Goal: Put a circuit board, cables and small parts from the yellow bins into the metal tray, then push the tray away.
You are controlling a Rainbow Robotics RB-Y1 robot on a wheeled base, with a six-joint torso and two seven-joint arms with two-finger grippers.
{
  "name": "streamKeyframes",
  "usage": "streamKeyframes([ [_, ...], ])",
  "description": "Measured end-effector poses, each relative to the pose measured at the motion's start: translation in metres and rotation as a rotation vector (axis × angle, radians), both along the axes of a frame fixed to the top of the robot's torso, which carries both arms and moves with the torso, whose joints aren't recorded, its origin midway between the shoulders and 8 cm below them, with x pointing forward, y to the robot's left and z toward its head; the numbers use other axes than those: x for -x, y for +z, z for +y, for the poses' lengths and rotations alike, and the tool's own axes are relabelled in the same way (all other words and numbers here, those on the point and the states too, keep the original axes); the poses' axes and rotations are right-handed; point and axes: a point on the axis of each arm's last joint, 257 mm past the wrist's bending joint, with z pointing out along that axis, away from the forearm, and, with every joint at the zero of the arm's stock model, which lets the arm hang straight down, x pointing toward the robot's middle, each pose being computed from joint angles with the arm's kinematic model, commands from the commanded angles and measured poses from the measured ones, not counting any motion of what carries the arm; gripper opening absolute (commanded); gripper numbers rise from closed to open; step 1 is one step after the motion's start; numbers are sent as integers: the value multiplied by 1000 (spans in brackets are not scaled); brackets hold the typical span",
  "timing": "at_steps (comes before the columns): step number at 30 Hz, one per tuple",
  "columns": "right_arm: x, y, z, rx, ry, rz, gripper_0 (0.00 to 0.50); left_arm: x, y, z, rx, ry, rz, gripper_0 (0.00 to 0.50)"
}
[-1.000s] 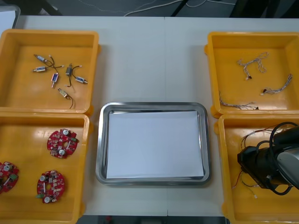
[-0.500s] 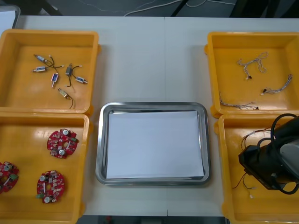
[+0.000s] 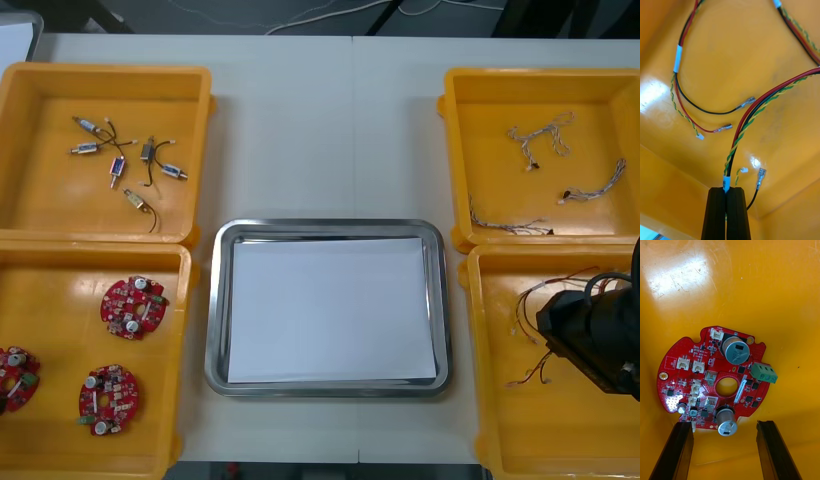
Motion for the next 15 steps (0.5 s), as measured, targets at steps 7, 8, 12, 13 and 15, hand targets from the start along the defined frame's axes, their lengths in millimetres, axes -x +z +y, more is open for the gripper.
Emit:
streamKeyframes([
  [7,1,22,-12,12,48,-5,0,-1,-8,-5,-3,3,-11,500],
  [8,0,26,-15,15,56,-8,0,-2,-9,-5,-4,2,-13,500],
  [12,-12,46,-25,24,53,-56,0,-1,-13,-6,-12,0,-9,500],
  [13,-15,51,-28,30,52,-68,0,-1,-13,-5,-13,0,-8,500],
  [15,-19,58,-32,42,52,-84,0,0,-14,-5,-15,2,-7,500],
])
